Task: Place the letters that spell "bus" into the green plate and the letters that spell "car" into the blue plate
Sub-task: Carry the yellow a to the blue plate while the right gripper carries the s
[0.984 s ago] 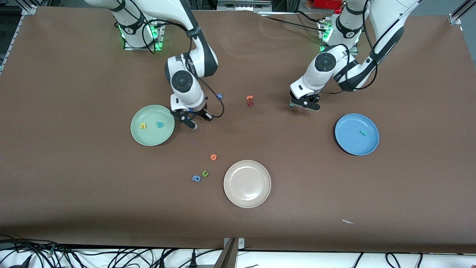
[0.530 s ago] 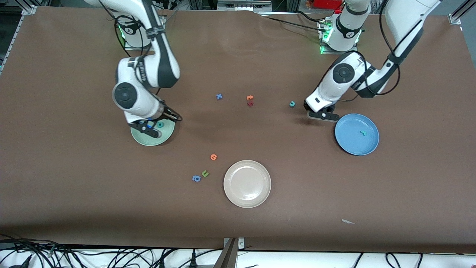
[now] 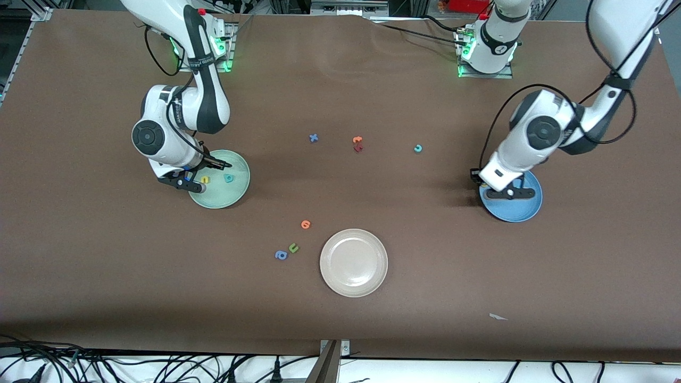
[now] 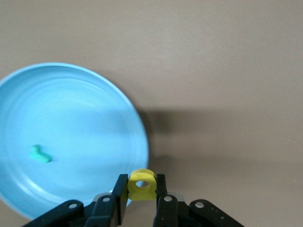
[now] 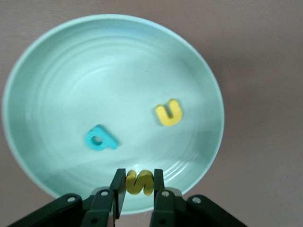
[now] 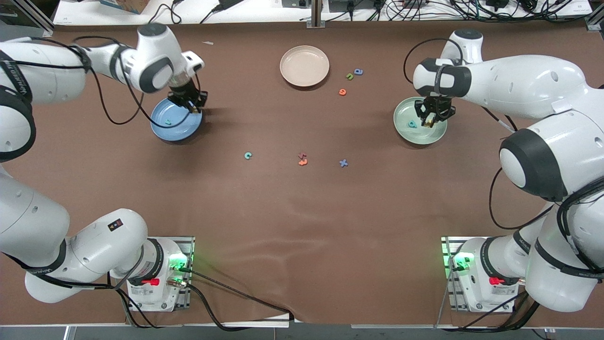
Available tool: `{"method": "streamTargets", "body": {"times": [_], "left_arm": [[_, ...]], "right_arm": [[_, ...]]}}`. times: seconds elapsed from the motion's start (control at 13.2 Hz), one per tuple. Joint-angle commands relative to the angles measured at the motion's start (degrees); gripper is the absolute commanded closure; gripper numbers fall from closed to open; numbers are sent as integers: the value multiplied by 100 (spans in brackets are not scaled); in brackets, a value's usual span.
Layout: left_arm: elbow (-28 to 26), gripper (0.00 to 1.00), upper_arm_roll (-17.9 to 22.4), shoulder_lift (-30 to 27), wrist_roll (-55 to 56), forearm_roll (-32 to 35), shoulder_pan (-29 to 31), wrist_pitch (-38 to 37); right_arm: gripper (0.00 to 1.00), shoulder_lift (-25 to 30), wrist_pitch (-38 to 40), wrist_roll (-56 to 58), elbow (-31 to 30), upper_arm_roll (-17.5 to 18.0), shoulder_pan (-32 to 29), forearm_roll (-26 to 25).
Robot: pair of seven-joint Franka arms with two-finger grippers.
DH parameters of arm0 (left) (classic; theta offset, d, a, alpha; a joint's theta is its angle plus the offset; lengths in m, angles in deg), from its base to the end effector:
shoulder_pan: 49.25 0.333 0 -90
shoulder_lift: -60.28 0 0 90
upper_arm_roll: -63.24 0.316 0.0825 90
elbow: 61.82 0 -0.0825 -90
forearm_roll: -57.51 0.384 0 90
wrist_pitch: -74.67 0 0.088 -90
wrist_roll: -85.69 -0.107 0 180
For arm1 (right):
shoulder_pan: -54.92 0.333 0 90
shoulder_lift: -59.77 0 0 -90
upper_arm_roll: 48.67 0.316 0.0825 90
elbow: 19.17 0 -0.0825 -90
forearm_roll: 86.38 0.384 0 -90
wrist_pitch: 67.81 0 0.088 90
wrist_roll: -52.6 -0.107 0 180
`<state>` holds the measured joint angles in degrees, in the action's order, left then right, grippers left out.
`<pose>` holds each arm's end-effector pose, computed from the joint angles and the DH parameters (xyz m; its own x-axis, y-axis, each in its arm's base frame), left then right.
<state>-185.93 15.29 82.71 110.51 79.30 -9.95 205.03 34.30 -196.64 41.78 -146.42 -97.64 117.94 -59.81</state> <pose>0.5419 -0.0733 0.2587 0.9925 0.0339 -0.1171 0.0319 -0.9993 -0.0187 0.5053 0.1281 0.2216 0.9437 -0.2704 -0.1905 -0.2592 -0.9623 0.0824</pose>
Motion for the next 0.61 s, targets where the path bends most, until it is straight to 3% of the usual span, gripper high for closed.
{"method": "streamTargets", "body": {"times": [0.0, 0.08, 0.15, 0.23, 0.53], "left_arm": [[352, 86, -83, 112, -785, -430, 576, -555], [343, 86, -57, 156, -829, -430, 622, -556], [335, 86, -13, 313, -830, -360, 631, -556], [334, 86, 74, 437, -830, -351, 640, -538], [352, 78, 373, 964, -751, -351, 596, -232]], "right_arm": [[83, -247, -318, 273, -142, -25, 44, 138], [73, -248, -283, 273, -133, -16, 44, 295], [32, -265, -265, 273, -125, -7, 44, 392], [0, -248, -239, 291, -99, -7, 53, 393], [0, -186, 681, 229, 558, -51, 53, 402]]}}
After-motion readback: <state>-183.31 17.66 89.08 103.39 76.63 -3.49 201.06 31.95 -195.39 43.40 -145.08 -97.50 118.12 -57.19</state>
